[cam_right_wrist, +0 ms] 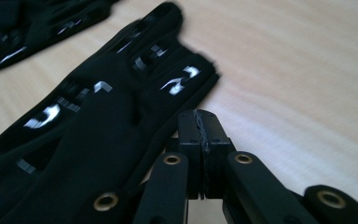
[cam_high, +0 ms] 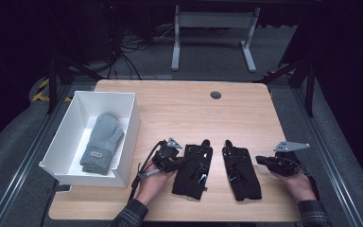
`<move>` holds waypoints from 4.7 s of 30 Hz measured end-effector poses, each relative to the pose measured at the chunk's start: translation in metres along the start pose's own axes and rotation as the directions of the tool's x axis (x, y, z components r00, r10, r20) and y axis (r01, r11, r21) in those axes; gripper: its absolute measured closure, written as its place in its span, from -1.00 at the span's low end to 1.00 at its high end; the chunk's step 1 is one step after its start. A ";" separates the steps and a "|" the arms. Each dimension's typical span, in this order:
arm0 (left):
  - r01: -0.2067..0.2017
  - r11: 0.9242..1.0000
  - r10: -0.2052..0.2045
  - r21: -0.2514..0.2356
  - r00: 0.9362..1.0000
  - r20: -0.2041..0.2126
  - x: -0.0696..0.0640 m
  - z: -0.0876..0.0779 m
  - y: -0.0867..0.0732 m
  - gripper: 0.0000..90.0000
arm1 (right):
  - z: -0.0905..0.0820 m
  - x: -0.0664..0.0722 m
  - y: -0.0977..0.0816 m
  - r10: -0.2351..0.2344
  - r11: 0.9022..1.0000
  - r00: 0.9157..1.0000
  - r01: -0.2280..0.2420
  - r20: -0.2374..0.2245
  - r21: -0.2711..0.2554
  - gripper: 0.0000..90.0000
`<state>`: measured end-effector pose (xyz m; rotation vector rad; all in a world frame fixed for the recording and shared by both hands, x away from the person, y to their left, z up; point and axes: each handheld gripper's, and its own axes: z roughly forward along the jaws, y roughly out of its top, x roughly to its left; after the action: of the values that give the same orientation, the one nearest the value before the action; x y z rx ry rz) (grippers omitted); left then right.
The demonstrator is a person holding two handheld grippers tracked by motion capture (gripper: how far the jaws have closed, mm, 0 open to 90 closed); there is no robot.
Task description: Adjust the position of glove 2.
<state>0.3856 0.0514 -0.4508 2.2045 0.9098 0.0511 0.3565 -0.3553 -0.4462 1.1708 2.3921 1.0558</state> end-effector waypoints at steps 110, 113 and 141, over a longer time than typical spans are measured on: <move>-0.048 0.998 0.056 -0.035 0.962 0.267 -0.022 0.018 0.030 0.87 | 0.073 0.081 0.061 -0.150 0.989 0.973 0.146 -0.174 -0.034 0.65; -0.087 0.996 0.080 0.014 0.961 0.264 -0.030 0.025 0.027 0.99 | 0.066 0.064 0.055 -0.107 0.994 0.984 0.103 -0.139 -0.036 0.40; -0.172 0.973 0.154 0.154 0.980 0.124 -0.016 -0.002 0.003 0.89 | 0.069 0.023 0.034 -0.074 0.996 0.995 0.077 0.068 -0.037 -0.47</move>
<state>0.3748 0.0414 -0.4433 2.4058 0.6909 -0.0718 0.3970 -0.2895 -0.4686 1.0761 2.3346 1.0194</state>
